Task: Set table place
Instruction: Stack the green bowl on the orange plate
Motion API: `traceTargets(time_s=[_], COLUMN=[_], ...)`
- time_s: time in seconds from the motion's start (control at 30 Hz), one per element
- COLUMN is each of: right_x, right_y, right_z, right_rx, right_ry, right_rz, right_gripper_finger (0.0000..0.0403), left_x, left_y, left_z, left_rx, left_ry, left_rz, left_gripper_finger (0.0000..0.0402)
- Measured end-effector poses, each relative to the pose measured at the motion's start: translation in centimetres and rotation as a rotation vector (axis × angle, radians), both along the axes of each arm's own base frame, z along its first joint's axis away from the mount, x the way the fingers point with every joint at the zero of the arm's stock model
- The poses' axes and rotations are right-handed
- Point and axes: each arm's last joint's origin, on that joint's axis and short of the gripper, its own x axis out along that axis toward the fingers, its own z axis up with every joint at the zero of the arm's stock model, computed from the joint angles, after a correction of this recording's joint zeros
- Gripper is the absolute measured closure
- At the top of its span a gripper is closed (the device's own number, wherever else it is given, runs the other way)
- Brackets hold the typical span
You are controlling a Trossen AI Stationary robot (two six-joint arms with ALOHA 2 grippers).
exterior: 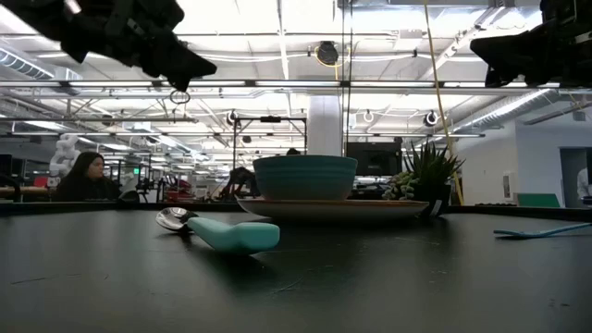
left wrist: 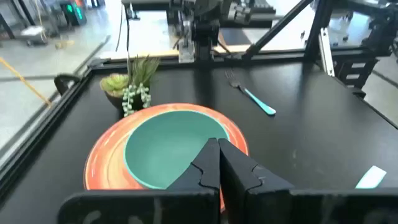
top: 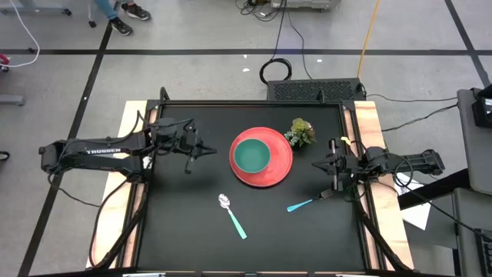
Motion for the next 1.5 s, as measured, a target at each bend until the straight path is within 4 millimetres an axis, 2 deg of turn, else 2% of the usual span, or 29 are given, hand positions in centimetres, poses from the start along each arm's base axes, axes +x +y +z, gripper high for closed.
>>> traceTargets(time_s=[0.17,0.3,0.43,0.57,0.73,0.87,1.0,1.23,1.5], right_x=[0.0,0.0,0.2,0.9,2.0,3.5,5.3,8.2,9.1], right_y=[-0.2,-0.6,-0.8,-0.9,-1.5,-2.0,-2.8,-4.6,-5.9], right_z=[0.1,0.2,0.5,-0.1,2.9,4.8,5.8,5.0,4.5], right_rx=[0.03,0.083,0.109,0.121,0.145,0.194,0.273,0.357,0.362], right_ry=[-0.006,-0.015,-0.038,0.047,0.098,0.177,0.289,0.425,0.421], right_rz=[-0.048,-0.182,-0.265,-0.286,-0.367,-0.381,-0.356,-0.322,-0.319], right_gripper_finger=[0.0403,0.0403,0.0403,0.0403,0.0403,0.0403,0.0403,0.0403,0.0403], left_x=[-0.7,-1.2,-1.5,-1.5,-1.5,-1.4,-1.4,-1.4,-1.5], left_y=[-0.3,-0.4,-0.4,-0.4,-0.4,-0.2,0.0,0.0,0.0], left_z=[-2.3,-4.0,-4.7,-4.9,-4.9,-4.7,-4.6,-4.7,-4.7], left_rx=[-0.004,0.003,0.028,0.03,0.062,0.086,0.089,0.087,0.071], left_ry=[0.003,0.014,0.003,0.009,0.004,-0.007,-0.012,-0.005,-0.001], left_rz=[-0.013,0.001,-0.003,-0.001,-0.002,0.065,0.116,0.119,0.123], left_gripper_finger=[0.0401,0.0401,0.0401,0.04,0.0399,0.0399,0.0399,0.0398,0.0398])
